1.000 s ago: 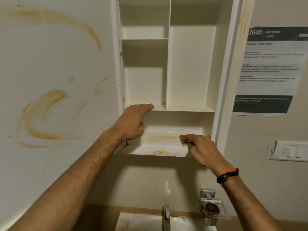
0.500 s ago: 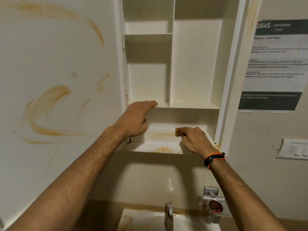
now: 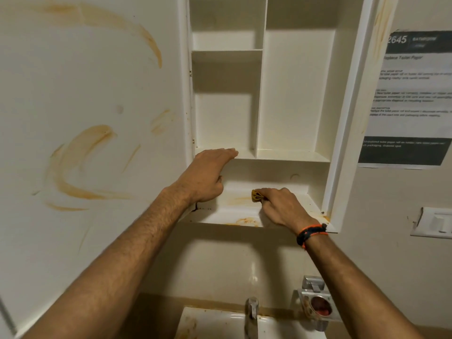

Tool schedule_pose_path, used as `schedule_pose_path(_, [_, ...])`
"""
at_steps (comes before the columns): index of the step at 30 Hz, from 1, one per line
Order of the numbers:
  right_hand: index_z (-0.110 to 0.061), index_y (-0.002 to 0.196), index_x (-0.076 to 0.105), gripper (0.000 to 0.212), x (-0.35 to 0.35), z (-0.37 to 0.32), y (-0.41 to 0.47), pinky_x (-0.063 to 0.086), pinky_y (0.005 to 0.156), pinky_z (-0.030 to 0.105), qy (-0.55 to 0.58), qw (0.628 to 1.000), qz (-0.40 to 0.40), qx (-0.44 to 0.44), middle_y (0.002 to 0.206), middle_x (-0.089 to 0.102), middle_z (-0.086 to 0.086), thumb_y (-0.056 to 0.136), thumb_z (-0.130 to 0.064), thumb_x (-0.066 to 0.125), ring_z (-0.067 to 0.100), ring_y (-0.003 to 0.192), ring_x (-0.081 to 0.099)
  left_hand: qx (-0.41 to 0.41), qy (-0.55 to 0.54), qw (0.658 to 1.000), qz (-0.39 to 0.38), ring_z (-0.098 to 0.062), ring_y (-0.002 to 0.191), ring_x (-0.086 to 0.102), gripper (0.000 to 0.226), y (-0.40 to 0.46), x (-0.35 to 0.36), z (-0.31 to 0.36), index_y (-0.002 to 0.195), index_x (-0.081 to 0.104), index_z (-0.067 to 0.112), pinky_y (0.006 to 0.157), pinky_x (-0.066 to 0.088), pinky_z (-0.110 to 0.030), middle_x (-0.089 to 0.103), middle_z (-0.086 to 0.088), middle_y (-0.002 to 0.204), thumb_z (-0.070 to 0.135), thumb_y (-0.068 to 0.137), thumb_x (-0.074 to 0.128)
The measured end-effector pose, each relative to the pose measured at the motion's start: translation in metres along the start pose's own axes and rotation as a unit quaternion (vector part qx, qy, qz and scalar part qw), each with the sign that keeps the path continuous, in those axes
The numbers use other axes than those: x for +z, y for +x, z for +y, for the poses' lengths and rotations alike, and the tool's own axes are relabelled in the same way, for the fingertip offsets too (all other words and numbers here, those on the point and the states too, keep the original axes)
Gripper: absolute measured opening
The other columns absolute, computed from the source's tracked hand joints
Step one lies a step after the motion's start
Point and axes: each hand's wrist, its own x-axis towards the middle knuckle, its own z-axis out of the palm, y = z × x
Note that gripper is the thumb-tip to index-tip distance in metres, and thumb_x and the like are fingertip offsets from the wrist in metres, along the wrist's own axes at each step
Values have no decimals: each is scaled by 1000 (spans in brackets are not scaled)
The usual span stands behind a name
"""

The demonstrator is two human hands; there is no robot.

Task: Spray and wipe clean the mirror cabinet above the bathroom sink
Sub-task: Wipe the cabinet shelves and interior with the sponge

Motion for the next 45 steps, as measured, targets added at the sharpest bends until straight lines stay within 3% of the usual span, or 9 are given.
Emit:
schedule_pose_path(4, [-12, 124, 62, 40, 2, -10, 6, 46, 92, 37, -12, 1000, 0, 2, 121, 66, 14, 91, -5, 42, 36, 109, 56, -2, -6, 1000, -6, -18, 147, 23, 77, 0, -3, 1, 152, 29, 22, 122, 15, -37, 32, 3, 157, -5, 83, 51])
schedule_pose_path(10, [-14, 104, 58, 23, 14, -15, -27, 30, 66, 30, -50, 994, 61, -71, 97, 61, 4, 85, -8, 46, 23, 87, 53, -5, -9, 1000, -1, -19, 146, 24, 77, 0, -2, 0, 152, 30, 22, 121, 15, -32, 33, 3, 157, -6, 83, 50])
schedule_pose_path(14, [-15, 119, 62, 36, 13, -14, -18, 45, 80, 34, -21, 997, 44, -57, 113, 68, 8, 89, -9, 45, 30, 98, 59, -1, -7, 1000, -6, -19, 146, 25, 77, 1, -3, 0, 152, 31, 20, 122, 16, -34, 33, 2, 157, -7, 82, 49])
schedule_pose_path(20, [-18, 129, 62, 47, 7, -25, 17, 44, 101, 34, 27, 999, -30, -11, 127, 64, 13, 90, -5, 40, 33, 116, 56, 3, -11, 1000, -16, -19, 146, 26, 75, 0, -5, 0, 151, 32, 19, 121, 16, -32, 33, 1, 157, -7, 83, 48])
schedule_pose_path(25, [-12, 118, 64, 38, 14, -30, -2, 45, 85, 36, -6, 998, 22, -53, 114, 67, 9, 85, -4, 45, 34, 105, 58, -2, -11, 999, -32, -16, 146, 26, 78, 2, -8, -4, 153, 30, 22, 118, 14, -25, 31, 3, 158, -8, 83, 47])
schedule_pose_path(28, [-13, 105, 61, 28, 22, -31, -22, 32, 68, 30, -15, 993, 59, -102, 97, 61, 4, 84, -4, 45, 26, 91, 55, -7, -21, 998, -64, -14, 146, 26, 80, 6, -15, -9, 153, 29, 25, 118, 15, -23, 30, 4, 158, -10, 83, 46])
schedule_pose_path(33, [-12, 115, 61, 35, 17, -34, -9, 45, 81, 37, -14, 995, 29, -97, 107, 66, 8, 85, -6, 45, 31, 97, 57, -17, 16, 995, -102, -13, 147, 21, 83, 12, -22, -15, 154, 24, 26, 117, 13, -23, 22, 6, 161, -10, 83, 45])
schedule_pose_path(40, [-11, 122, 62, 41, 19, -54, 22, 44, 91, 37, 8, 998, -15, -63, 118, 66, 14, 87, -3, 43, 36, 107, 57, -33, 2, 988, -149, -14, 145, 29, 82, 14, -34, -13, 154, 24, 29, 119, 23, -29, 28, 6, 159, -10, 84, 42])
schedule_pose_path(45, [-11, 96, 56, 19, 30, -54, -6, 30, 66, 30, -24, 991, 51, -118, 96, 61, 6, 82, -3, 45, 27, 89, 54, -39, -8, 984, -171, -12, 146, 26, 83, 16, -39, -13, 155, 22, 30, 121, 20, -31, 25, 8, 160, -11, 85, 40])
